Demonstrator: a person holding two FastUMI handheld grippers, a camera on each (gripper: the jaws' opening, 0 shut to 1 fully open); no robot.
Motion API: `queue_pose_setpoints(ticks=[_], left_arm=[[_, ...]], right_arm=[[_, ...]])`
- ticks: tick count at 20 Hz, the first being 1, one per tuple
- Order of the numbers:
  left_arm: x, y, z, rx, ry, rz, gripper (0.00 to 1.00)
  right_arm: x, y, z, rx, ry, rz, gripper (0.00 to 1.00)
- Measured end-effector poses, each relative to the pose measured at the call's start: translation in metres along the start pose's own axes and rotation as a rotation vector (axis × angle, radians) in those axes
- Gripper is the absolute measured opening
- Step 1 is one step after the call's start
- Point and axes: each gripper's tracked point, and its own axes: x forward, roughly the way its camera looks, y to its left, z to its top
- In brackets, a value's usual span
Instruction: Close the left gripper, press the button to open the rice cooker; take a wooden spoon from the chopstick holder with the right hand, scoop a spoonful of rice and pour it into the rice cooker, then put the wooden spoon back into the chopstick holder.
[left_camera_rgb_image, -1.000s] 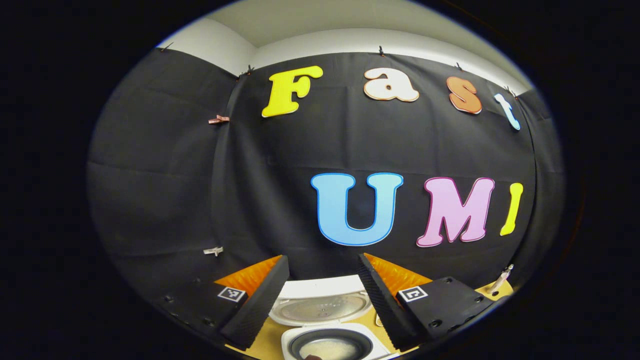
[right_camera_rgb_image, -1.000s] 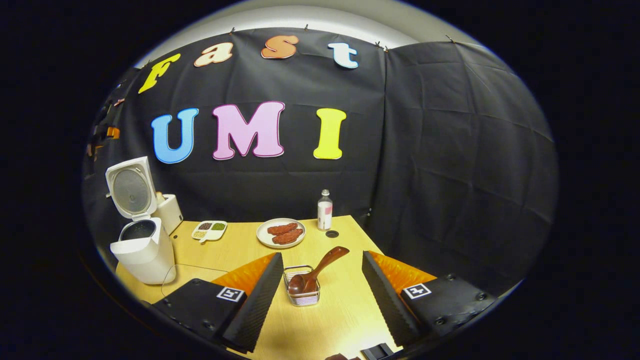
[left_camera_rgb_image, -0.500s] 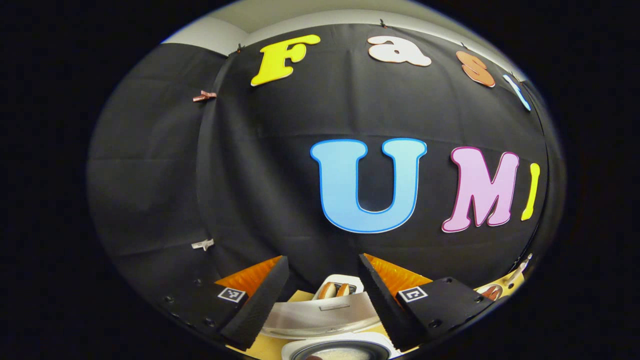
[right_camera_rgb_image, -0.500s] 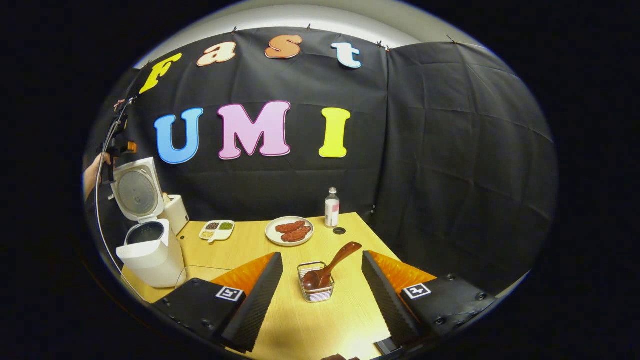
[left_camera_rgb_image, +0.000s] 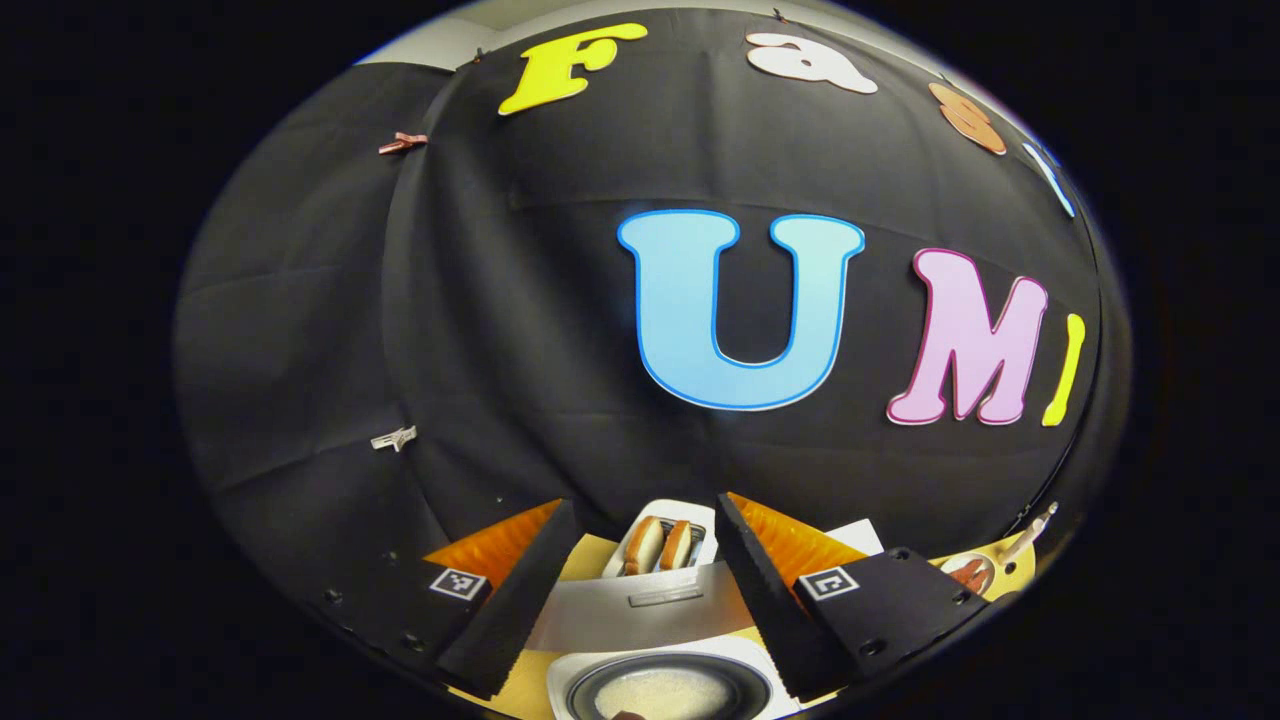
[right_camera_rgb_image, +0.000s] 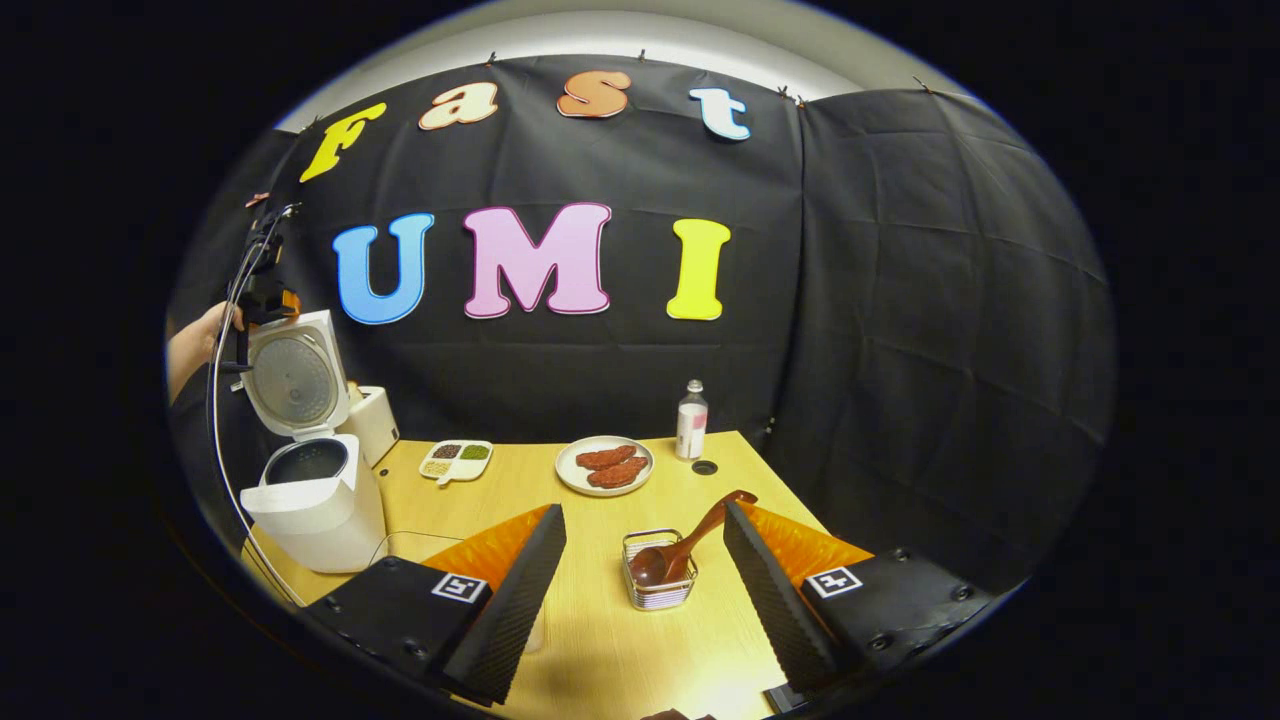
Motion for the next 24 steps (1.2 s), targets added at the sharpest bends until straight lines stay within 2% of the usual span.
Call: queue_pose_setpoints(ticks=[3, 8, 15, 18, 24], left_arm=[[-0.016, -0.003, -0.012, -0.032, 0.064, -0.007, 0.98], [-0.053, -0.012, -0.044, -0.053, 0.149, 0.009, 0.99], [-0.097, -0.038, -0.149, -0.07, 0.264, 0.03, 0.99], [-0.107, -0.043, -0.184, -0.025, 0.268, 0.039, 0.99], [-0.116, -0.047, -0.246, -0.011, 0.312, 0.044, 1.0]], right_arm=[[0.006, 0.001, -0.003, -0.023, -0.013, 0.022, 1.0], [0.015, -0.001, -0.007, 0.024, -0.013, 0.068, 1.0], [0.024, -0.009, -0.026, 0.031, 0.013, 0.121, 1.0], [0.022, -0.01, -0.03, 0.019, 0.02, 0.143, 1.0], [0.017, -0.009, -0.037, -0.004, 0.037, 0.176, 1.0]])
